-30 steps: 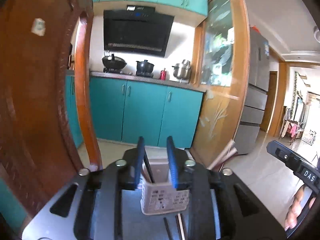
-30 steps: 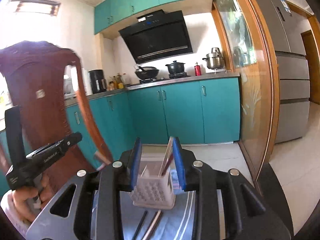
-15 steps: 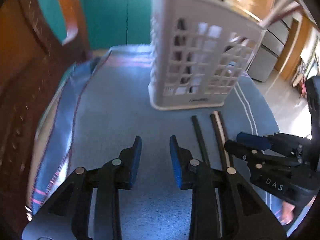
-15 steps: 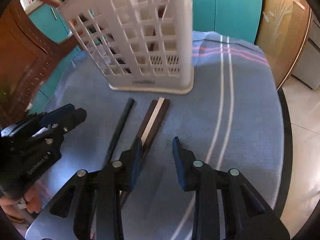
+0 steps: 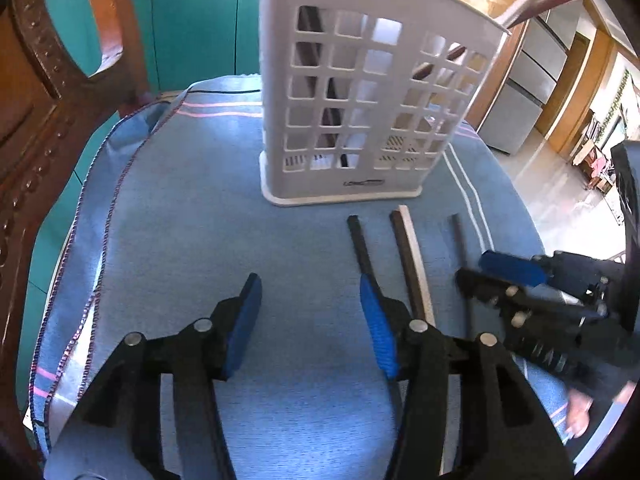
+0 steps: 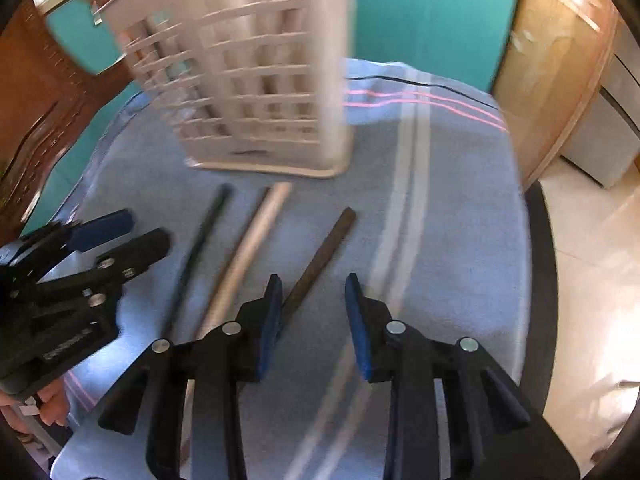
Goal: Organize utensils
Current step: 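Move both open tools back down to the remaining chopsticks on the cloth, then grasp a black chopstick with the left tool while the right grasps a dark brown one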
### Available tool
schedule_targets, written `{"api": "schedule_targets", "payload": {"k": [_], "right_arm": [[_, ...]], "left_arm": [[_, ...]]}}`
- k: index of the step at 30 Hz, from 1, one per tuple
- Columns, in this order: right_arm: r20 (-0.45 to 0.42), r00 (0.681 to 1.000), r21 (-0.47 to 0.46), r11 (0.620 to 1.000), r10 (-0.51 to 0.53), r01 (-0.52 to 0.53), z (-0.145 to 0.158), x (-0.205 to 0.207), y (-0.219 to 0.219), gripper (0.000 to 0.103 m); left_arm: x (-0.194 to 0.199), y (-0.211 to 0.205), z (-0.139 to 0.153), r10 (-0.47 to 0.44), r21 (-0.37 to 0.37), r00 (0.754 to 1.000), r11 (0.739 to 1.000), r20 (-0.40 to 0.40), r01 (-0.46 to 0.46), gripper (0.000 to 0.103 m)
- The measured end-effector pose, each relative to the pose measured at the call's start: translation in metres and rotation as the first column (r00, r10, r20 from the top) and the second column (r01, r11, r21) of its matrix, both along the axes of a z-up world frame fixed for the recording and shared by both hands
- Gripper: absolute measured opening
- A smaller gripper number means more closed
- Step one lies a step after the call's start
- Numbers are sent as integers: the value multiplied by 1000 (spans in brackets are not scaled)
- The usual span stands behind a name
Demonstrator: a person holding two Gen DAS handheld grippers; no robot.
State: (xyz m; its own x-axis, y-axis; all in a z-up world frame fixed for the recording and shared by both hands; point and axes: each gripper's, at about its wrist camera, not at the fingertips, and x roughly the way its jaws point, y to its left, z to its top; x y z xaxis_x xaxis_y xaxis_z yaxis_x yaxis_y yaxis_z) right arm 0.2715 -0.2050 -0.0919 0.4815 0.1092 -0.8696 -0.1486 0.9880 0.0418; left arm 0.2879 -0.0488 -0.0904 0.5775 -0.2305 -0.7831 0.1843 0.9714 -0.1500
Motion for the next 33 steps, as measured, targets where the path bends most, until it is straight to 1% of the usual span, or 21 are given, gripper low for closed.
{"api": "schedule_targets", "payload": {"k": [3,5,6,10,13,14,15,16,18,21,24,27,28,33], "right_arm": [[-1,999,21,998,-53,53,-2,2,-22,32],[7,998,44,997,-60,59,-2,2,-28,32],[15,998,36,998,-56,56,-3,2,-27,33],[52,998,-32,999,-22,23,-6,-7,-11,34],[52,999,-39,999,13,-11,-5,-8,1,33],[51,998,-39,999,29,-27,-4,-10,4,27],[49,997,-34,998,54,-52,-4,-11,8,23],[44,996,-31,997,74,-73,-5,-10,9,22],[37,992,-40,993,117,-115,-3,-14,17,16],[17,987,-26,987,160,-159,0,-19,18,14],[18,990,-19,990,141,-141,0,-19,18,14],[27,992,-32,992,124,-123,0,-18,21,15],[28,992,-33,992,120,-119,-1,-11,16,15],[36,996,-24,996,81,-81,-1,-5,13,16]], "left_arm": [[-1,-4,0,-15,-11,1000,1000,-5,15,55],[0,-7,-1,-21,-10,1000,1000,-10,21,56],[0,-8,-2,-23,-11,1000,1000,-12,22,56],[-3,-15,-1,-36,-19,999,999,-15,36,59],[-2,-18,-3,-43,-8,999,999,-15,43,60],[-2,-18,-3,-42,-6,999,999,-17,42,60],[-3,-18,-4,-39,-5,999,999,-19,39,60],[-3,-17,-5,-37,-5,999,999,-21,37,60],[-3,-15,-8,-29,-6,999,1000,-25,29,60],[-2,-12,-8,-24,-11,999,1000,-26,23,61],[-2,-12,-9,-28,-9,999,1000,-27,28,62],[-2,-15,-10,-38,-6,999,999,-29,38,63],[-3,-15,-10,-40,-5,999,999,-28,40,64],[-2,-22,-13,-50,5,998,999,-33,50,66]]}}
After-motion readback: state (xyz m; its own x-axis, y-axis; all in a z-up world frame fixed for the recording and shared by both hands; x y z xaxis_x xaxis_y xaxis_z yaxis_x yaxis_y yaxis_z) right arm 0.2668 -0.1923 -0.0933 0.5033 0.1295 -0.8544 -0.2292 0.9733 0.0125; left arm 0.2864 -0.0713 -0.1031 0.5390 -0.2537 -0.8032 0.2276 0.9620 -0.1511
